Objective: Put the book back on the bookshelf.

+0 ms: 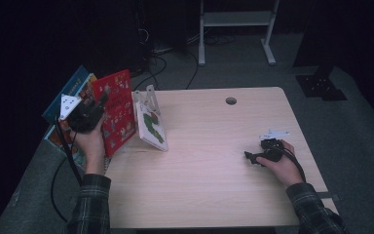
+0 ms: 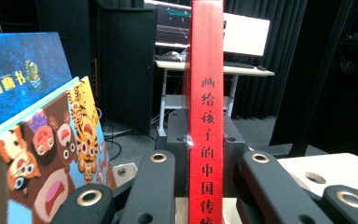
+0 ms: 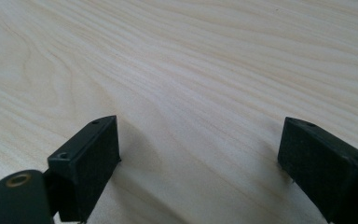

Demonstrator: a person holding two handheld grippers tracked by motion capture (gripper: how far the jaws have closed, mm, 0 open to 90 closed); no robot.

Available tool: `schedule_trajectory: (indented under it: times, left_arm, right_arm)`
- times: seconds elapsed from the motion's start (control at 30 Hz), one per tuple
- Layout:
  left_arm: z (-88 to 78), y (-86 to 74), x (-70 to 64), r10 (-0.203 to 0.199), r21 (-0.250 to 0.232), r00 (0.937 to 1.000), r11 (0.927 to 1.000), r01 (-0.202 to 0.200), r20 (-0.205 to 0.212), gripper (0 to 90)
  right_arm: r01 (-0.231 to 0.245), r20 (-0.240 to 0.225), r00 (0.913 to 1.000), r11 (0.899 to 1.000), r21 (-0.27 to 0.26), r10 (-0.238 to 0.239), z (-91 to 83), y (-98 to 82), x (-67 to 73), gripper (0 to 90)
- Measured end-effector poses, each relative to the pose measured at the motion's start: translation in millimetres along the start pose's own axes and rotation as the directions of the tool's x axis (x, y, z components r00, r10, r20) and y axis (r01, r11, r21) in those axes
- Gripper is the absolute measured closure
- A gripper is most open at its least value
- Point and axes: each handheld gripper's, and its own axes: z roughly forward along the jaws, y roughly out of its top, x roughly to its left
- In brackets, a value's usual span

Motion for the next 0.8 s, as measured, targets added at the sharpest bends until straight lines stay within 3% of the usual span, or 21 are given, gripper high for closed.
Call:
schedule_trajectory:
  times: [0.4, 0.8]
  left_arm:
    - [10.8, -11.7, 1.2, 0.009, 0.006, 0.9999, 0.9999, -0.009, -0.007, 79.5]
    - [1.7, -13.4, -1.9, 0.024, 0.035, 0.9995, 0.9991, -0.024, -0.019, 79.3]
  right_arm:
    - [-0.002, 0.000, 1.0000, 1.000, 0.000, 0.002, -0.1, -0.1, 0.1, 11.5]
    - [-0.003, 0.004, 1.0000, 1.000, 0.000, 0.003, -1.0, -1.0, 0.2, 11.6]
